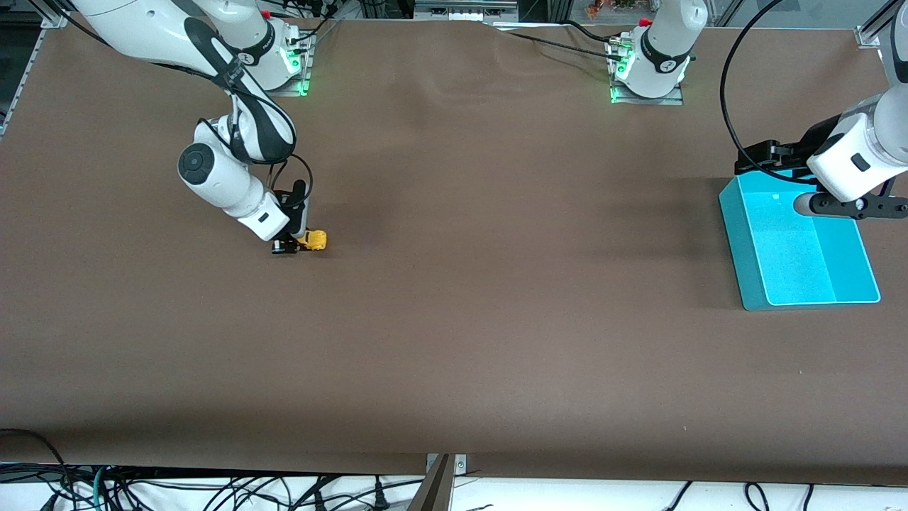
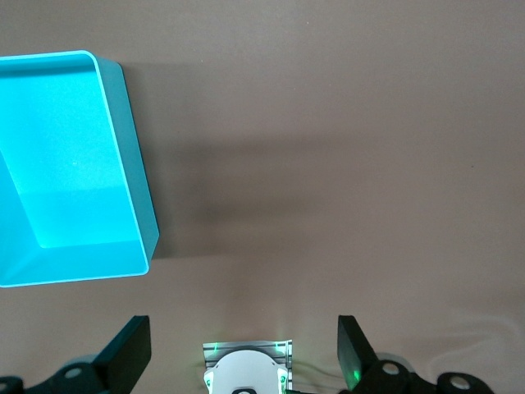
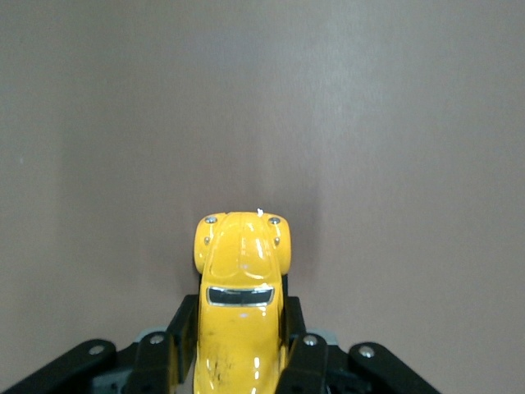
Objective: Wind and store yellow beetle car
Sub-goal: 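Drag the car backward along the table with the right gripper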
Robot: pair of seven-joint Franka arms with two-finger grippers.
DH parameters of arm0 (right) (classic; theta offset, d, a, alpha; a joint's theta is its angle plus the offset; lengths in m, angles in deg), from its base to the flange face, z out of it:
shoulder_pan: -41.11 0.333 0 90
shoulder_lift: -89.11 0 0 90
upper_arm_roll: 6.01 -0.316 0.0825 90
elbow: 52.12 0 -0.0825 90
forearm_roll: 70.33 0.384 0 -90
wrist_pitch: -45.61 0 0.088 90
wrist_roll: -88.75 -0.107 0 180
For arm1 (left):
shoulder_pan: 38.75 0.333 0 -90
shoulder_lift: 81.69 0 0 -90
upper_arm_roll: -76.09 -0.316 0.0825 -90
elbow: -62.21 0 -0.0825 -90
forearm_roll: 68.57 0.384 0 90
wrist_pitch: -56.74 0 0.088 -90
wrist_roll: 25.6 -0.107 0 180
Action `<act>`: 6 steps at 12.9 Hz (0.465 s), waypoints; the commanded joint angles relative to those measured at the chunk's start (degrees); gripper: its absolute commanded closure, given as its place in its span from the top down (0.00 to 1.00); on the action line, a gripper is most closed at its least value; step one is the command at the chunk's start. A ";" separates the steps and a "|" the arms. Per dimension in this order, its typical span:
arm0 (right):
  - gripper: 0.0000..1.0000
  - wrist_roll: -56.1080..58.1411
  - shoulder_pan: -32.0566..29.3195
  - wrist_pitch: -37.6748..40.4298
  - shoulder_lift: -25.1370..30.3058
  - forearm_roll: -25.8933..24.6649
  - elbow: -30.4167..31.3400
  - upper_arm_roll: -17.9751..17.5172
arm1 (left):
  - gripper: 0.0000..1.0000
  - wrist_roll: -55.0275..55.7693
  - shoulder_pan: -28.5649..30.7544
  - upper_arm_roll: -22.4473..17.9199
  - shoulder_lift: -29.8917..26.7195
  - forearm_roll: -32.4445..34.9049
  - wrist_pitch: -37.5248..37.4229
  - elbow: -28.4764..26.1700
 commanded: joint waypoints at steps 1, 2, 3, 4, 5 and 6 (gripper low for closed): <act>0.10 5.99 -2.60 -1.53 -2.37 -0.39 0.30 2.00 | 1.00 -1.56 -0.12 -0.08 0.41 0.79 -0.11 1.01; 0.10 8.01 -2.78 -0.48 -1.76 -0.39 0.47 3.22 | 1.00 -1.56 -0.12 -0.08 0.50 0.79 -0.11 1.01; 0.10 10.29 -2.87 1.18 -0.88 -0.39 0.48 4.37 | 1.00 -1.56 -0.12 -0.16 0.50 0.79 -0.11 1.01; 0.10 12.84 -3.22 2.59 -0.18 -0.30 0.48 5.60 | 1.00 -1.56 -0.20 -0.08 0.41 0.79 -0.11 1.01; 0.10 15.56 -4.01 3.65 0.09 -0.21 0.48 6.39 | 1.00 -1.56 -0.21 -0.08 0.50 0.79 -0.11 1.01; 0.10 18.03 -4.28 4.35 0.18 -0.13 0.48 7.53 | 1.00 -1.56 -0.12 -0.08 0.50 0.79 -0.11 1.01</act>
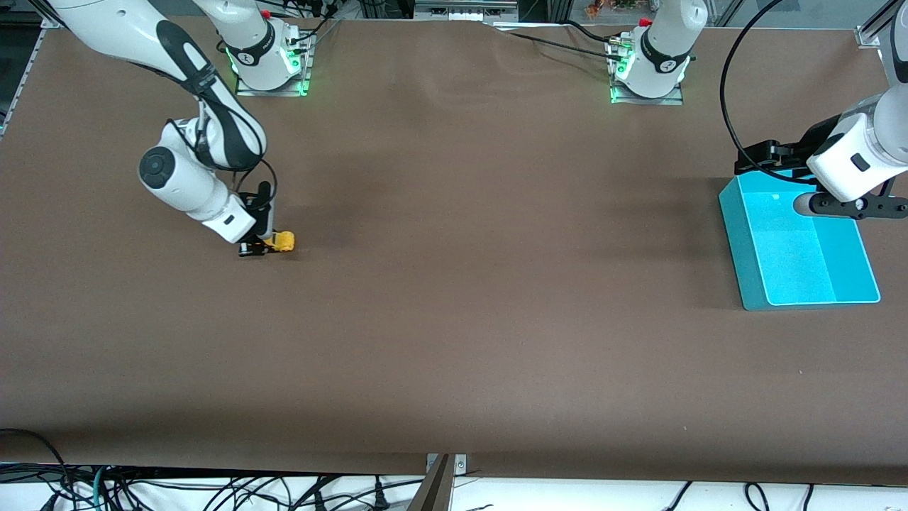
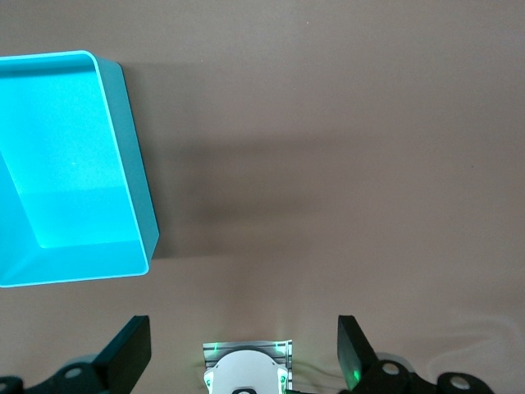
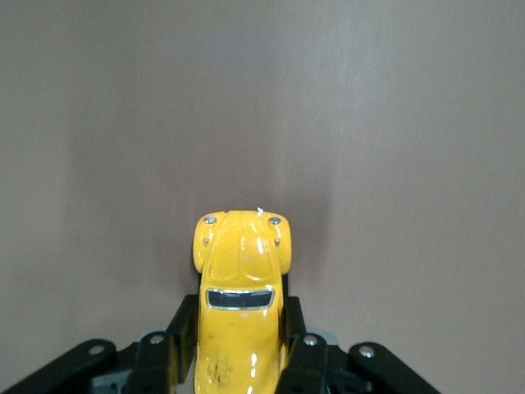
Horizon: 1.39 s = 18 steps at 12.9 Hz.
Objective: Wind and store yellow beetle car
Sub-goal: 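Drag the car backward along the table with the right gripper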
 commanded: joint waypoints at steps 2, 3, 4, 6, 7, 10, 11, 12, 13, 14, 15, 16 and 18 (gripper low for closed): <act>0.10 8.84 -1.82 1.46 -1.44 -0.13 0.29 5.08 | 1.00 -1.47 -0.27 -0.08 0.49 0.79 -0.11 1.01; 0.10 9.54 -2.43 1.64 -1.44 -0.13 0.29 6.23 | 1.00 -1.56 -0.27 -0.08 0.49 0.79 -0.11 1.01; 0.10 9.73 -3.13 2.16 -1.44 -0.13 0.20 7.63 | 1.00 -1.56 -0.09 -0.08 0.49 0.79 -0.11 1.01; 0.10 10.16 -3.40 2.52 -1.35 -0.13 0.11 9.83 | 1.00 -1.56 -0.18 -0.08 0.49 0.79 -0.11 1.01; 0.10 10.78 -3.41 2.52 -1.35 -0.13 0.11 10.28 | 1.00 -1.56 -0.09 -0.08 0.49 0.79 -0.11 1.01; 0.10 10.69 -3.49 2.52 -1.26 -0.04 -0.06 10.28 | 1.00 -1.56 -0.09 -0.08 0.49 0.79 -0.11 1.01; 0.14 10.52 -3.49 2.60 -1.00 -0.04 -0.06 10.11 | 1.00 -1.56 -0.09 -0.08 0.40 0.71 -0.11 1.01; 0.24 10.52 -3.49 3.21 -0.91 0.04 -0.32 9.93 | 1.00 -1.56 -0.09 -0.08 0.49 0.71 -0.11 1.01; 0.45 10.52 -3.49 3.74 -0.73 0.22 -0.50 9.67 | 1.00 -1.56 -0.09 -0.08 0.40 0.71 -0.11 1.01; 0.60 10.52 -3.49 3.83 -0.56 0.13 -0.94 9.58 | 1.00 -1.56 -0.09 -0.08 0.40 0.62 -0.11 1.01; 0.73 10.52 -3.49 4.18 -0.56 0.13 -1.55 9.41 | 1.00 -1.56 -0.09 -0.08 0.49 0.62 -0.20 0.92; 1.00 10.52 -3.49 4.88 -0.47 0.22 -2.08 8.71 | 1.00 -1.56 0.00 -0.08 0.49 0.62 -0.20 1.01; 1.00 10.17 -3.49 6.90 -0.29 0.40 -3.83 7.83 | 1.00 -1.65 0.00 -0.08 0.40 0.62 -0.20 1.01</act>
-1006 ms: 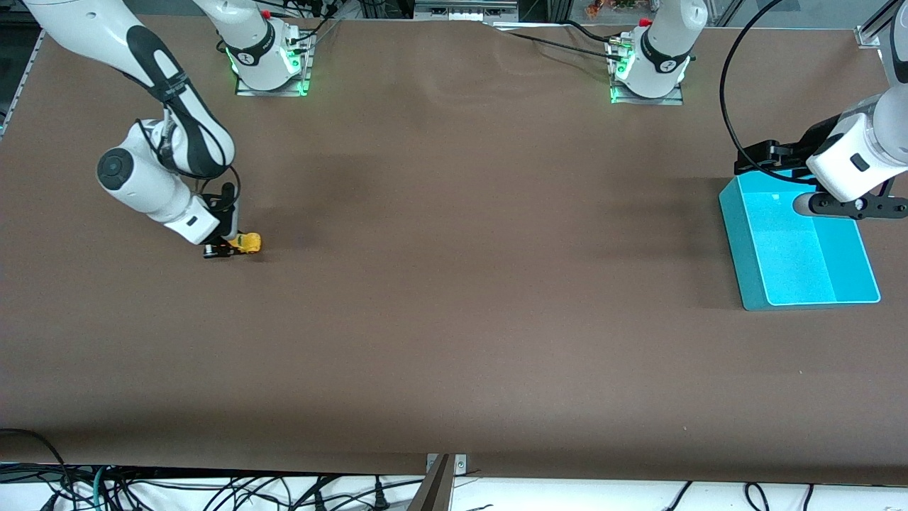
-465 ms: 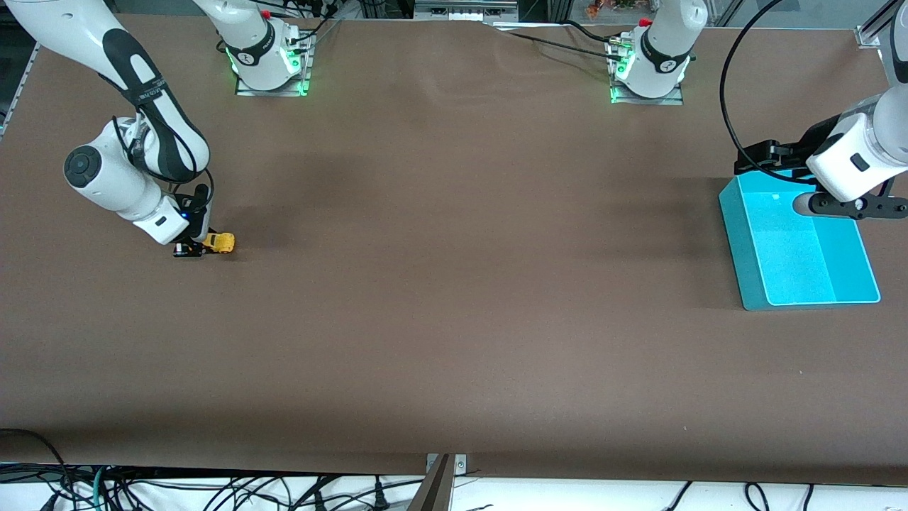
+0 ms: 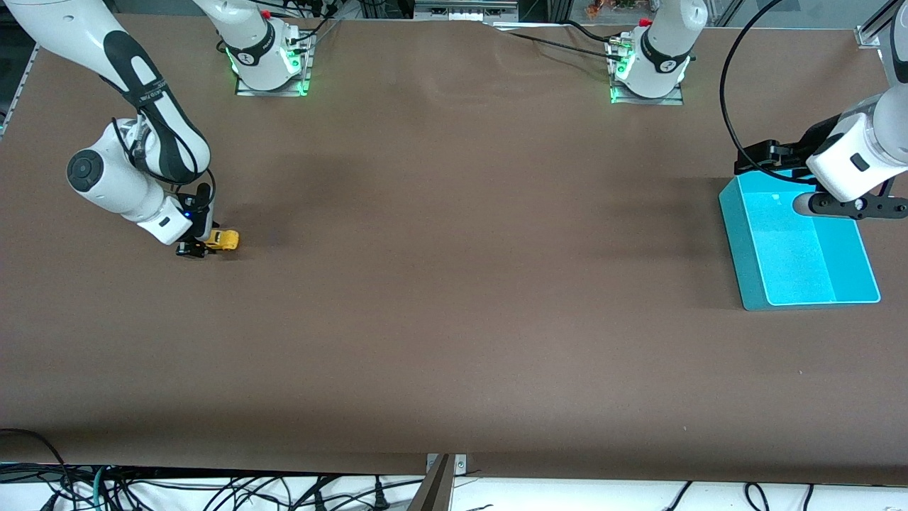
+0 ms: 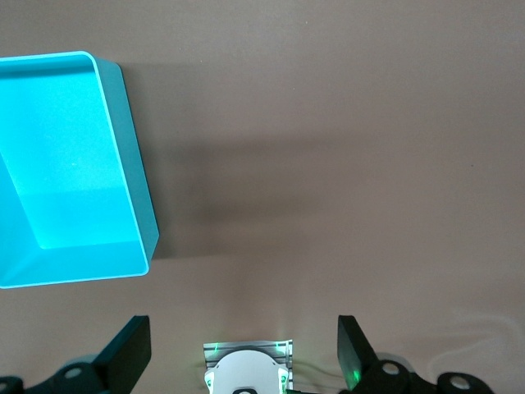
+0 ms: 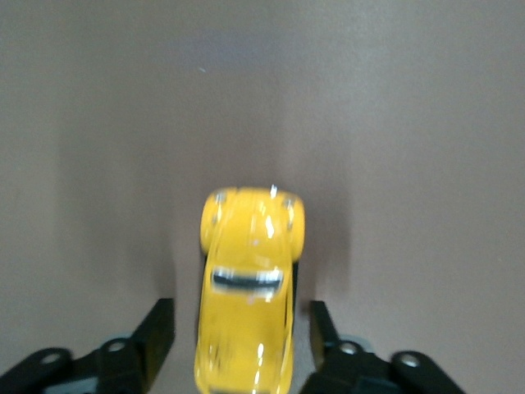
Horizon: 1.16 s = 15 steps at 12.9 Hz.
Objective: Wind and store yellow beetle car
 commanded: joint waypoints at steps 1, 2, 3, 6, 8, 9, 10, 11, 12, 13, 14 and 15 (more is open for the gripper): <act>1.00 0.73 -0.56 4.31 0.40 0.63 -3.53 -2.18 | 1.00 -1.54 0.10 -0.18 0.48 0.53 -0.20 1.01; 1.00 -0.32 -0.47 6.77 0.75 0.64 -5.02 -2.45 | 1.00 -1.54 0.10 -0.18 0.48 0.53 -0.20 1.01; 1.00 -0.85 -0.47 9.14 1.02 0.46 -6.60 -2.80 | 1.00 -1.54 0.10 -0.09 0.48 0.53 -0.20 1.01; 1.00 -3.04 -0.38 16.96 4.34 0.55 -11.87 -4.91 | 1.00 -1.54 0.10 -0.09 0.48 0.53 -0.20 1.01; 1.00 -11.01 -0.38 21.01 8.82 0.55 -13.64 -5.79 | 1.00 -1.89 0.10 -0.09 0.48 0.62 -0.20 1.01; 1.00 -15.49 -0.38 22.42 11.45 0.64 -13.82 -6.58 | 1.00 -3.11 0.10 -0.09 0.57 0.62 -0.11 1.01; 1.00 -18.58 -0.47 24.35 14.35 0.55 -14.00 -7.63 | 1.00 -3.99 0.19 -0.18 0.57 0.79 -0.11 1.01; 1.00 -21.83 -0.38 25.59 16.64 0.72 -14.26 -8.07 | 1.00 -5.13 0.19 -0.18 0.66 0.97 -0.11 1.01; 1.00 -25.78 -0.38 27.51 18.84 0.64 -14.52 -8.16 | 1.00 -6.18 0.19 -0.18 1.01 1.06 -0.11 1.01; 1.00 -30.26 -0.29 30.41 20.69 0.72 -15.40 -8.25 | 1.00 -8.20 0.19 -0.18 1.10 1.06 -0.03 1.01; 1.00 -35.00 -0.29 32.70 21.66 0.64 -16.54 -8.25 | 1.00 -10.48 0.10 -0.18 1.27 1.06 0.15 1.01; 1.00 -39.05 -0.29 34.02 22.54 0.64 -17.16 -8.25 | 1.00 -13.46 0.19 -0.18 1.80 1.06 0.15 1.01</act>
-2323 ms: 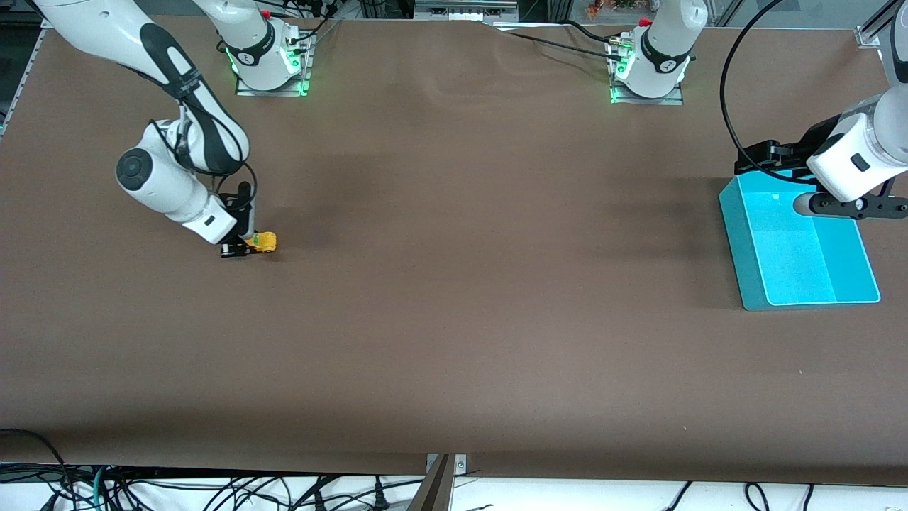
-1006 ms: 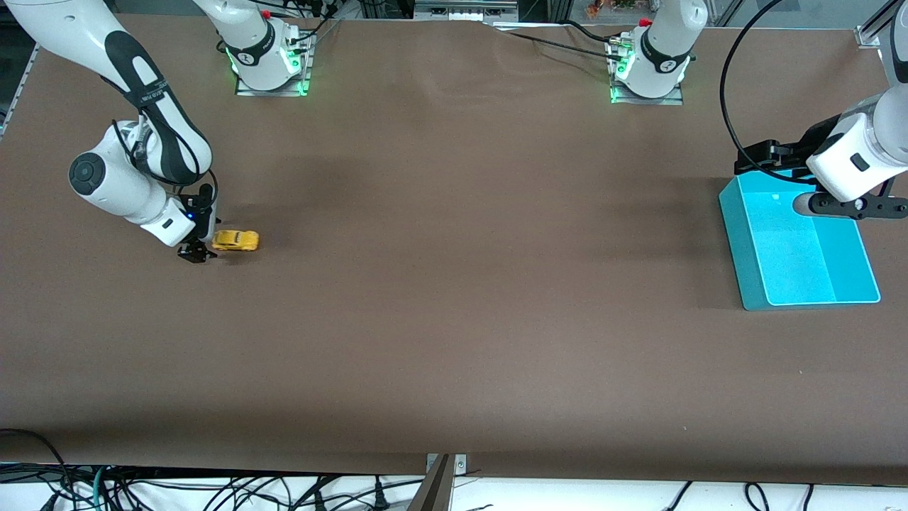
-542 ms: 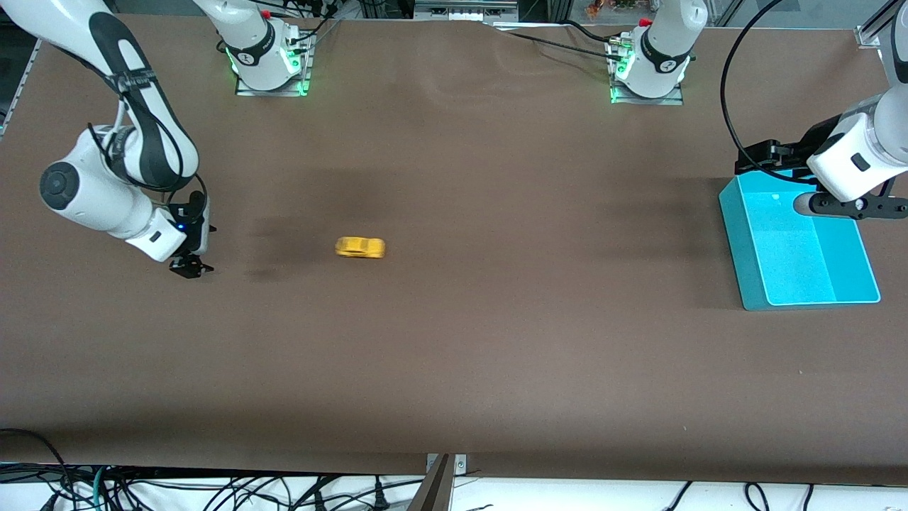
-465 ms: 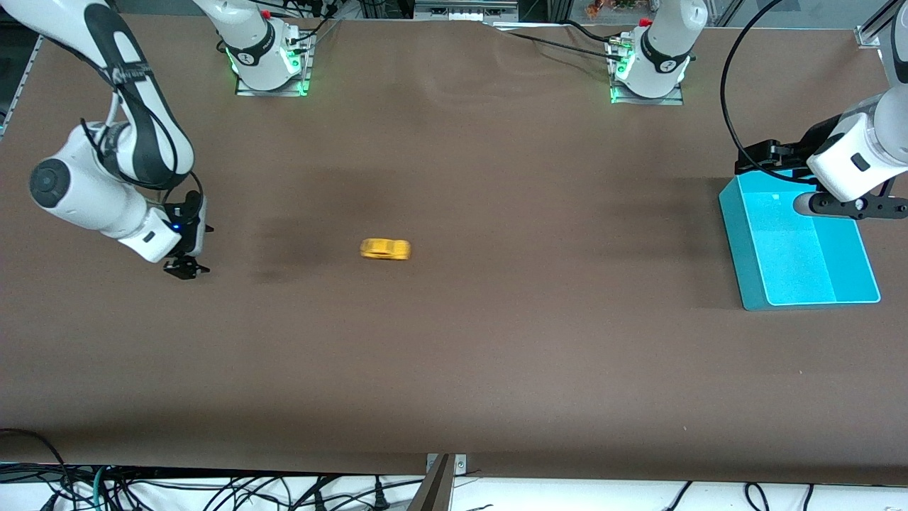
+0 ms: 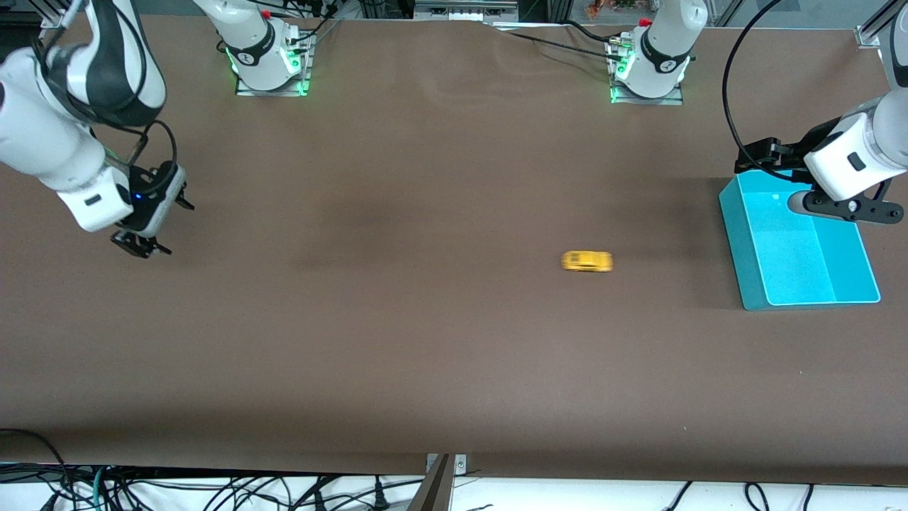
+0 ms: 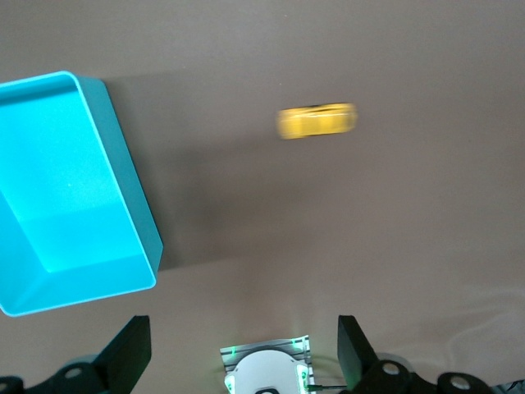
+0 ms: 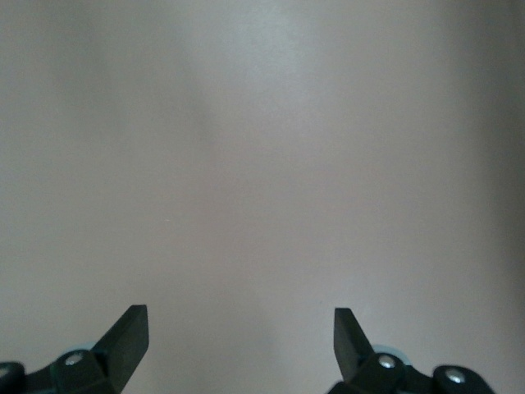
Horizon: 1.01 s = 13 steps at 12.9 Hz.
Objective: Wind and store yellow beetle car
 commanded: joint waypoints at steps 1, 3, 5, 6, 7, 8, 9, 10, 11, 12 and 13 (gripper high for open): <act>1.00 -11.02 -0.30 3.81 3.32 0.52 -1.23 -0.20 | 1.00 -8.30 0.07 -0.14 1.64 0.97 0.16 1.01; 1.00 -24.27 0.40 5.57 6.40 0.43 -1.32 -0.11 | 1.00 -12.09 0.07 -0.14 2.35 0.88 0.25 1.01; 1.00 -40.51 1.45 10.38 7.91 0.43 -2.89 0.15 | 1.00 -14.47 0.07 -0.14 3.22 0.97 0.34 1.01; 1.00 -47.91 1.46 13.19 7.91 0.43 -4.29 0.24 | 1.00 -15.78 -0.02 -0.14 3.32 1.06 0.25 1.01; 1.00 -52.42 1.63 14.96 7.91 0.34 -5.61 0.33 | 1.00 -17.63 -0.28 -0.05 3.32 1.14 0.25 0.92; 1.00 -53.68 1.81 16.46 7.91 0.34 -6.75 0.33 | 1.00 -20.34 0.07 -0.05 3.58 0.71 0.16 0.83; 1.00 -53.87 1.90 17.60 7.91 0.26 -7.64 0.50 | 1.00 -23.94 0.85 -0.22 4.97 0.18 0.16 0.92; 1.00 -55.52 1.90 18.66 7.91 0.26 -8.25 0.68 | 1.00 -29.02 2.08 -0.14 5.42 -0.08 -0.01 0.92; 1.00 -57.19 1.99 19.19 7.91 0.08 -8.61 1.20 | 1.00 -34.81 2.18 -0.14 5.77 -0.35 -0.19 0.92; 1.00 -58.78 1.99 20.24 7.91 0.08 -8.79 1.21 | 1.00 -38.96 2.35 -0.14 6.39 0.17 0.25 0.92; 1.00 -60.10 2.07 21.12 8.17 -0.01 -8.96 1.21 | 1.00 -41.61 2.27 -0.14 7.26 0.44 0.69 0.75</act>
